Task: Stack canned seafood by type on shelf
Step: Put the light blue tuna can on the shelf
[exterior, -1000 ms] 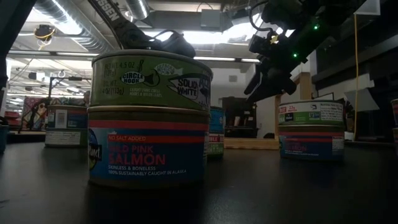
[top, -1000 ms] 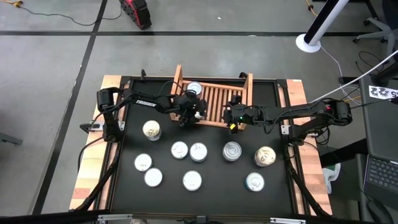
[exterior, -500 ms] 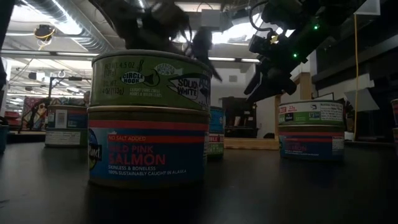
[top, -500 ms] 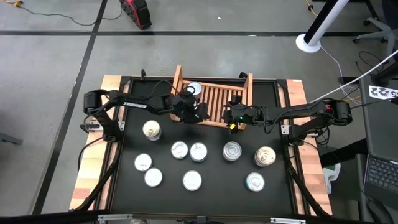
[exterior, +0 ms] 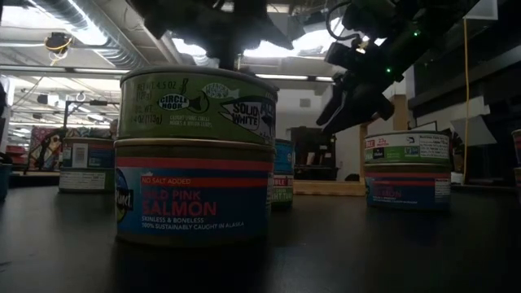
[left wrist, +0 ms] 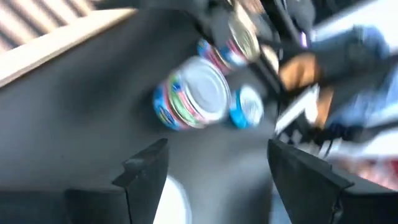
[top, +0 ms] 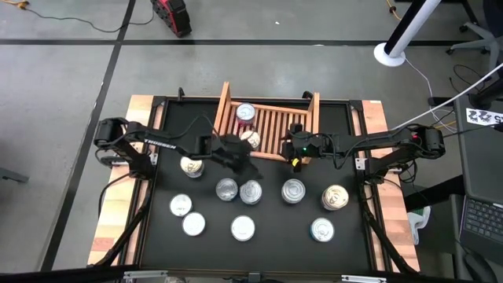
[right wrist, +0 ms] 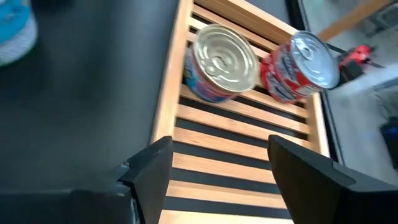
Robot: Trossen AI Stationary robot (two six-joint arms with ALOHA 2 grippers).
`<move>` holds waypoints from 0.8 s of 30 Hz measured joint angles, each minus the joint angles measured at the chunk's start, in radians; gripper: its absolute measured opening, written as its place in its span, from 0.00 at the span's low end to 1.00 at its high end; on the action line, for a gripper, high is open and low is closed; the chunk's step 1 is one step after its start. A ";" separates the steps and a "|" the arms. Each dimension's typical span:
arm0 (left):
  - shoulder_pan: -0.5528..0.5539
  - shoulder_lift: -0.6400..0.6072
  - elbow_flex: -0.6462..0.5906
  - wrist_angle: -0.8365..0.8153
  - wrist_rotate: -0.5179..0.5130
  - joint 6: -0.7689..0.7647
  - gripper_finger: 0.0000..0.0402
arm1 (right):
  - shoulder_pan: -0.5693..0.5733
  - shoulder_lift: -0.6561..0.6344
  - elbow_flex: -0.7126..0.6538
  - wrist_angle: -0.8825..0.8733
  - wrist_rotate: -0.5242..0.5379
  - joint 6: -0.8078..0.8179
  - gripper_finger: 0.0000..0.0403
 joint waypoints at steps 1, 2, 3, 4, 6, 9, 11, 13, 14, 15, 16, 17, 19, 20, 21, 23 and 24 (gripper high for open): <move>-0.018 0.000 0.000 -0.016 0.000 0.059 0.66 | 0.000 0.000 0.000 0.000 -0.015 0.000 0.65; -0.034 -0.001 0.000 -0.034 0.000 0.119 0.66 | 0.000 0.000 0.000 0.000 -0.031 0.000 0.65; -0.051 0.000 0.000 -0.052 0.000 0.183 0.66 | 0.000 0.000 0.000 0.000 -0.045 0.000 0.65; -0.068 0.000 0.000 -0.072 -0.001 0.237 0.66 | 0.000 0.000 0.000 0.000 -0.059 0.000 0.65; -0.100 0.000 0.000 -0.101 -0.016 0.308 0.66 | 0.000 0.000 0.000 0.000 -0.084 0.000 0.65; -0.142 0.001 0.000 -0.135 -0.062 0.358 0.66 | 0.000 0.000 0.000 0.000 -0.111 0.000 0.65; -0.164 0.001 0.000 -0.153 -0.085 0.385 0.66 | 0.000 0.000 0.000 0.000 -0.121 0.000 0.65; -0.180 0.001 0.000 -0.160 -0.110 0.414 0.66 | 0.000 0.000 0.000 0.000 -0.123 0.000 0.65; -0.188 0.001 0.000 -0.163 -0.124 0.432 0.66 | 0.000 0.000 0.000 0.000 -0.123 0.000 0.65; -0.195 0.001 0.000 -0.163 -0.134 0.453 0.66 | 0.000 0.000 0.000 0.000 -0.123 0.000 0.65; -0.201 0.001 0.000 -0.165 -0.144 0.483 0.66 | 0.000 0.000 0.000 0.000 -0.123 0.000 0.65; -0.207 0.001 0.000 -0.172 -0.151 0.516 0.66 | 0.000 0.000 0.000 0.000 -0.123 0.000 0.65; -0.218 0.002 0.000 -0.187 -0.178 0.584 0.66 | 0.000 0.000 0.000 0.000 -0.123 0.000 0.65; -0.223 0.002 0.000 -0.198 -0.191 0.619 0.66 | 0.000 0.000 0.000 0.000 -0.124 0.000 0.65; -0.226 0.002 0.000 -0.204 -0.203 0.652 0.66 | 0.000 0.000 0.000 0.000 -0.123 0.000 0.65; -0.231 0.003 0.000 -0.207 -0.222 0.715 0.66 | 0.000 0.000 0.000 0.000 -0.124 0.000 0.65; -0.231 0.007 0.000 -0.212 -0.228 0.745 0.66 | 0.000 0.000 0.000 0.000 -0.124 0.000 0.65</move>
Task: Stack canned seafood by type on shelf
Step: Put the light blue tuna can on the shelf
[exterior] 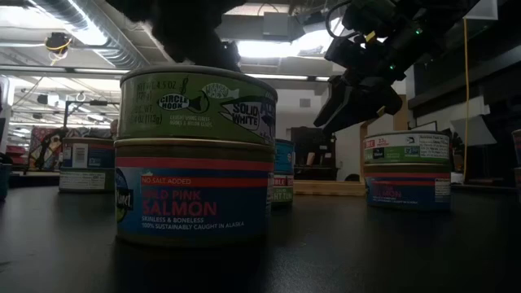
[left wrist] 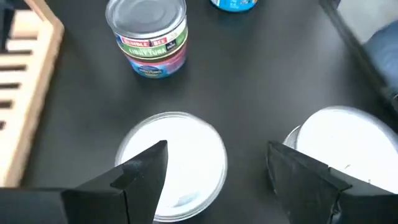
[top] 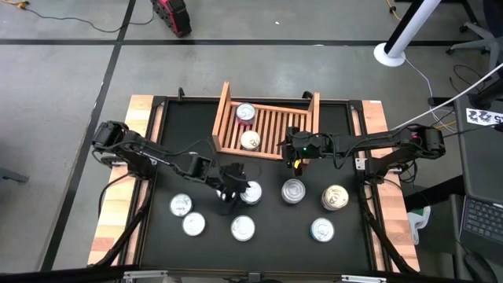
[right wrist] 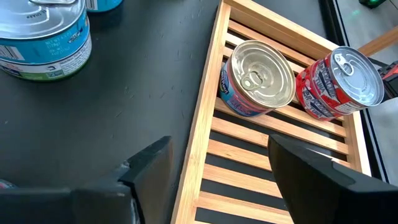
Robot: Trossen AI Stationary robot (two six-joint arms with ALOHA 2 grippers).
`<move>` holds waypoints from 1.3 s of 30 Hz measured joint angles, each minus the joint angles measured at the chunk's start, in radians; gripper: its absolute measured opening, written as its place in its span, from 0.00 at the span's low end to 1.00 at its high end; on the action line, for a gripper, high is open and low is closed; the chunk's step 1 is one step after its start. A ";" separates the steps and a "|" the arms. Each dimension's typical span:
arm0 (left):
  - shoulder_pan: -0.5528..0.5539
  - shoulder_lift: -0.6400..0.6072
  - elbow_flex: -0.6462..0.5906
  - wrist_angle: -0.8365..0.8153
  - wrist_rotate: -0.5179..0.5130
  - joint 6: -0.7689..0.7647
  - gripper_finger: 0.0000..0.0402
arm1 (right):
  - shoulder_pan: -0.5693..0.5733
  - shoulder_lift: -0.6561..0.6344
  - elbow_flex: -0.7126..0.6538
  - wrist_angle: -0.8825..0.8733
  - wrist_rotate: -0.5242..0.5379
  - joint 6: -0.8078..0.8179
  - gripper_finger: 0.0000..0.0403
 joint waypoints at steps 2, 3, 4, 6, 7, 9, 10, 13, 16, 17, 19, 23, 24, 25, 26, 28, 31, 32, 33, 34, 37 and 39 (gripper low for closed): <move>0.000 0.009 0.000 -0.015 -0.003 0.060 0.66 | 0.000 0.000 0.000 0.000 0.000 0.000 0.65; -0.002 0.016 0.000 -0.019 -0.004 0.089 0.66 | 0.000 0.000 0.000 0.000 0.000 0.000 0.65; -0.005 0.025 0.000 -0.012 -0.005 0.118 0.66 | 0.000 0.000 0.000 0.001 0.000 0.000 0.65; -0.011 0.040 0.000 -0.007 -0.005 0.180 0.66 | 0.000 0.000 0.000 0.000 0.000 0.000 0.65; -0.016 0.049 0.000 -0.007 -0.005 0.210 0.66 | 0.000 0.000 0.000 0.001 0.000 0.000 0.65; -0.027 0.063 0.000 -0.008 -0.007 0.265 0.66 | 0.000 0.000 0.000 0.001 0.000 0.000 0.65; -0.034 0.069 0.000 -0.008 -0.014 0.285 0.66 | 0.000 0.000 0.000 0.001 0.000 0.000 0.65; -0.054 0.079 0.000 -0.005 -0.064 0.339 0.66 | 0.000 0.000 0.000 0.001 0.000 0.000 0.65; -0.069 0.085 0.000 -0.007 -0.114 0.382 0.64 | 0.000 0.000 0.000 0.001 0.000 0.000 0.65; -0.072 0.086 0.000 -0.005 -0.126 0.395 0.62 | 0.000 0.000 0.000 0.001 0.000 0.000 0.65; -0.076 0.086 0.000 -0.010 -0.140 0.402 0.58 | 0.000 0.000 0.000 0.001 0.000 0.000 0.65; -0.078 0.086 0.000 -0.016 -0.142 0.403 0.50 | 0.000 0.000 0.000 0.001 0.000 0.000 0.65; -0.078 0.086 0.000 -0.021 -0.142 0.403 0.48 | 0.000 0.000 0.000 0.001 0.000 0.000 0.65; -0.078 0.086 0.000 -0.029 -0.142 0.403 0.46 | 0.000 0.000 0.000 0.001 0.000 0.000 0.65; -0.078 0.086 0.000 -0.039 -0.142 0.403 0.45 | 0.000 0.000 0.000 0.001 0.000 0.000 0.65; -0.078 0.086 0.000 -0.060 -0.142 0.404 0.43 | 0.000 0.000 0.000 0.001 0.000 0.000 0.65; -0.078 0.086 0.000 -0.063 -0.142 0.405 0.42 | 0.000 0.000 0.000 0.001 0.000 0.000 0.65; -0.078 0.086 0.000 -0.063 -0.142 0.408 0.41 | 0.000 0.000 0.000 0.001 0.000 0.000 0.65; -0.078 0.086 0.000 -0.063 -0.142 0.415 0.41 | 0.000 0.000 0.000 0.001 0.000 0.000 0.65; -0.078 0.086 0.000 -0.064 -0.142 0.422 0.40 | 0.000 0.000 0.000 0.001 0.000 0.000 0.65; -0.078 0.086 0.000 -0.063 -0.156 0.450 0.39 | 0.000 0.000 0.000 0.001 0.000 0.000 0.65; -0.078 0.086 0.000 -0.064 -0.172 0.469 0.38 | 0.000 0.000 0.000 0.001 0.000 0.000 0.65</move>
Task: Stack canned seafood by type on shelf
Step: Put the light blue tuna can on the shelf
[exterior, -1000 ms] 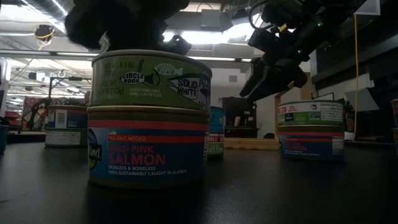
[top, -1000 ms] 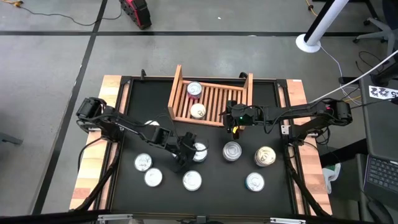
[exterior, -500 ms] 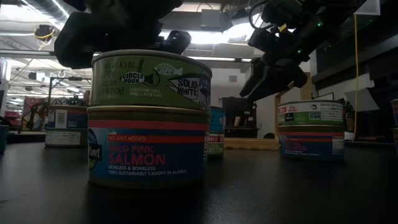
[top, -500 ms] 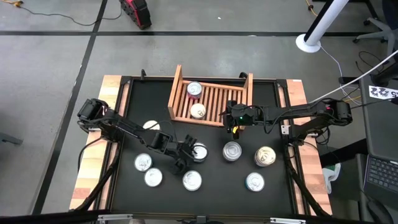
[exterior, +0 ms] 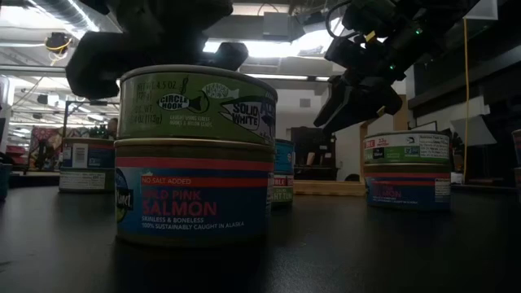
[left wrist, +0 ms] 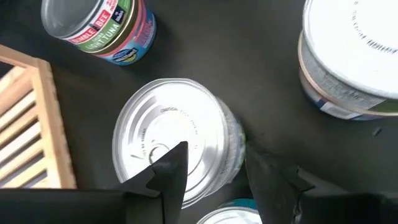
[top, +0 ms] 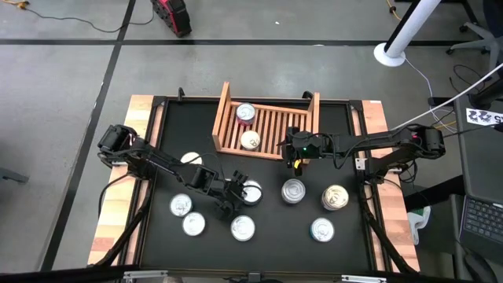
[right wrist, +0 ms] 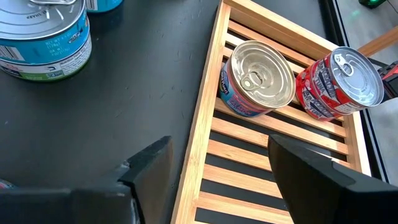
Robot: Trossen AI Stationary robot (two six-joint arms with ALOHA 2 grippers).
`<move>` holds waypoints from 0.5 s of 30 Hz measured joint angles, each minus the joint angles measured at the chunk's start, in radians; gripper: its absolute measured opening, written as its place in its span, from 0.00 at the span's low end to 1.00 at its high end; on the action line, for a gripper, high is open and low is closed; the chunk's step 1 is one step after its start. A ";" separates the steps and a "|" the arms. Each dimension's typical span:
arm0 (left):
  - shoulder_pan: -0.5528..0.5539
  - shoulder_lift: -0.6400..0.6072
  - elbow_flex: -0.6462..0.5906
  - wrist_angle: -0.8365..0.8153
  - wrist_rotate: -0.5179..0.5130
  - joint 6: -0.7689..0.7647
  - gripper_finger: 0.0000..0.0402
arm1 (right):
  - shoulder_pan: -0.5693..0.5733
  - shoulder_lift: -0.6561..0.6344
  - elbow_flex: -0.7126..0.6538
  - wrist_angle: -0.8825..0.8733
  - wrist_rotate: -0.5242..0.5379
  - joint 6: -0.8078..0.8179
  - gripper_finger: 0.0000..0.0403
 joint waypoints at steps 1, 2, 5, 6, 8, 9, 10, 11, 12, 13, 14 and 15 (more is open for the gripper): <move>0.000 0.000 0.000 0.000 -0.006 0.010 0.38 | 0.000 0.000 0.000 0.000 0.000 0.000 0.65; 0.000 0.000 0.000 0.000 -0.012 0.022 0.38 | 0.000 0.000 0.000 0.000 0.000 0.000 0.65; 0.000 0.000 0.000 0.000 -0.019 0.052 0.37 | 0.000 0.000 0.000 0.000 0.000 0.000 0.65; 0.000 0.000 0.000 -0.001 -0.019 0.061 0.37 | 0.000 0.000 0.000 0.000 0.000 0.000 0.65; 0.000 0.000 0.000 -0.009 -0.019 0.081 0.37 | 0.000 0.000 0.000 0.000 0.000 0.000 0.65; -0.001 0.000 0.000 -0.019 -0.019 0.088 0.37 | 0.000 0.000 0.000 0.000 0.000 0.000 0.65; -0.001 0.000 0.000 -0.029 -0.019 0.097 0.37 | 0.000 0.000 0.000 0.000 0.000 0.000 0.65; -0.001 0.000 0.000 -0.034 -0.019 0.105 0.37 | 0.000 0.000 0.000 0.000 0.000 0.000 0.65; -0.001 0.000 0.000 -0.036 -0.019 0.110 0.37 | 0.000 0.000 0.000 0.000 0.000 0.000 0.65; -0.001 0.000 0.000 -0.037 -0.019 0.113 0.37 | 0.000 0.000 0.000 0.000 0.000 0.000 0.65; -0.001 0.000 0.000 -0.038 -0.021 0.118 0.37 | 0.000 0.000 0.000 0.000 0.000 0.000 0.65; -0.001 0.000 0.000 -0.039 -0.026 0.125 0.37 | 0.000 0.000 0.000 0.000 0.000 0.000 0.65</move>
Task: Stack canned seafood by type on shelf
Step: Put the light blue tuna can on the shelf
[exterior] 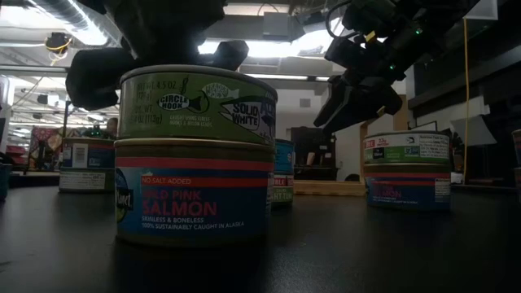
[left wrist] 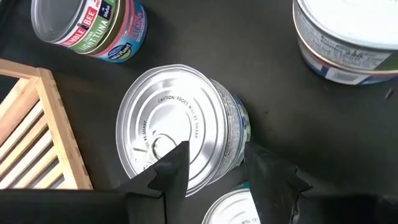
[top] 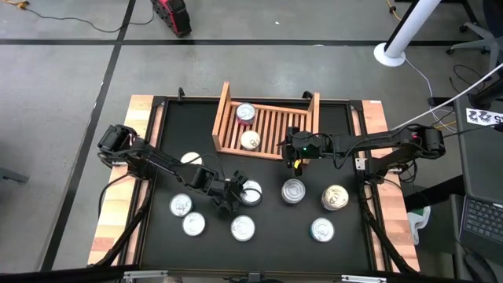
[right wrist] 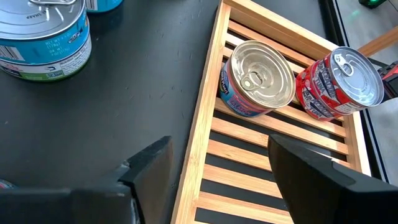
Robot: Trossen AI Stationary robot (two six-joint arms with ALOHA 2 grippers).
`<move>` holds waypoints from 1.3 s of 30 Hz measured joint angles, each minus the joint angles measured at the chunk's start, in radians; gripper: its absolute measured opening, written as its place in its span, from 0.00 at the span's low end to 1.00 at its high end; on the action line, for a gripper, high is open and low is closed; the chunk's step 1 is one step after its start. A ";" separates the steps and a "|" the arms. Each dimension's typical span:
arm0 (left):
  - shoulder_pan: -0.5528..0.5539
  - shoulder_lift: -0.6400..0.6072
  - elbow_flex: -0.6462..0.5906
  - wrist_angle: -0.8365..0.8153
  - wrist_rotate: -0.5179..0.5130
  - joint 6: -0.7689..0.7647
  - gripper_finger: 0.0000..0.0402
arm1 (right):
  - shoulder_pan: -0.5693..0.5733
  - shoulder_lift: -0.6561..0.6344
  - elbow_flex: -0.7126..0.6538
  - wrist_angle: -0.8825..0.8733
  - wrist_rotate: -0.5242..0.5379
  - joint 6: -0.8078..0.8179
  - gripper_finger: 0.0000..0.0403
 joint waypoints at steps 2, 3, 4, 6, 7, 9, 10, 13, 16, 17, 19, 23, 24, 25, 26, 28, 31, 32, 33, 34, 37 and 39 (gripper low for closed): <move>0.000 0.000 0.000 0.000 -0.009 0.009 0.37 | 0.000 0.000 0.000 0.000 0.000 0.000 0.65; 0.000 0.000 0.000 0.000 -0.009 0.009 0.37 | 0.000 0.000 0.000 0.000 0.000 0.000 0.65; 0.000 0.001 0.000 -0.002 -0.009 0.009 0.37 | 0.000 0.000 0.000 0.000 0.000 0.000 0.65; 0.000 0.013 0.000 -0.001 -0.013 0.018 0.37 | 0.000 0.000 0.000 0.000 0.000 0.000 0.65; -0.001 0.021 0.000 -0.003 -0.017 0.030 0.37 | 0.000 0.000 0.000 0.000 0.000 0.000 0.65; -0.005 0.037 0.000 0.004 -0.025 0.053 0.37 | 0.000 0.000 0.000 0.000 0.000 0.000 0.65; -0.005 0.046 0.000 0.009 -0.035 0.065 0.37 | 0.000 0.000 0.000 0.000 0.000 0.000 0.65; -0.012 0.058 0.003 0.017 -0.061 0.084 0.37 | 0.000 0.000 0.000 -0.001 0.000 0.000 0.65; -0.013 0.059 0.003 0.025 -0.073 0.085 0.35 | 0.000 0.000 0.000 0.000 0.000 0.000 0.65; -0.012 0.059 0.003 0.028 -0.076 0.084 0.34 | 0.000 0.000 0.000 0.000 0.000 0.000 0.65; -0.012 0.059 0.003 0.031 -0.077 0.083 0.30 | 0.000 0.000 0.000 0.000 0.000 0.000 0.65; -0.012 0.059 0.003 0.035 -0.080 0.082 0.19 | 0.000 0.000 0.000 0.000 0.000 0.000 0.65; -0.012 0.059 0.003 0.041 -0.080 0.081 0.16 | 0.000 0.000 0.000 0.000 0.000 0.000 0.65; -0.012 0.059 0.002 0.048 -0.080 0.081 0.14 | 0.000 0.000 0.000 0.000 0.000 0.000 0.65; -0.012 0.059 0.002 0.056 -0.080 0.080 0.11 | 0.000 0.000 0.000 0.000 0.000 0.000 0.65; -0.011 0.059 0.002 0.067 -0.082 0.064 0.05 | 0.000 0.000 0.000 0.000 0.000 0.000 0.65; -0.006 0.059 0.002 0.078 -0.085 0.004 0.01 | 0.000 0.000 0.000 0.000 0.000 0.000 0.65; -0.003 0.059 0.001 0.077 -0.085 -0.014 0.01 | 0.000 0.000 0.000 0.000 0.000 0.000 0.65; -0.003 0.059 0.001 0.077 -0.085 -0.026 0.01 | 0.000 0.000 0.000 0.000 0.000 0.000 0.65; -0.003 0.059 0.001 0.077 -0.086 -0.038 0.02 | 0.000 0.000 0.000 0.000 0.000 0.000 0.65; -0.003 0.059 0.001 0.080 -0.087 -0.057 0.01 | 0.000 0.000 0.000 0.000 0.000 0.000 0.65; -0.003 0.059 0.000 0.089 -0.096 -0.080 0.01 | 0.000 0.000 0.000 0.000 0.000 0.000 0.65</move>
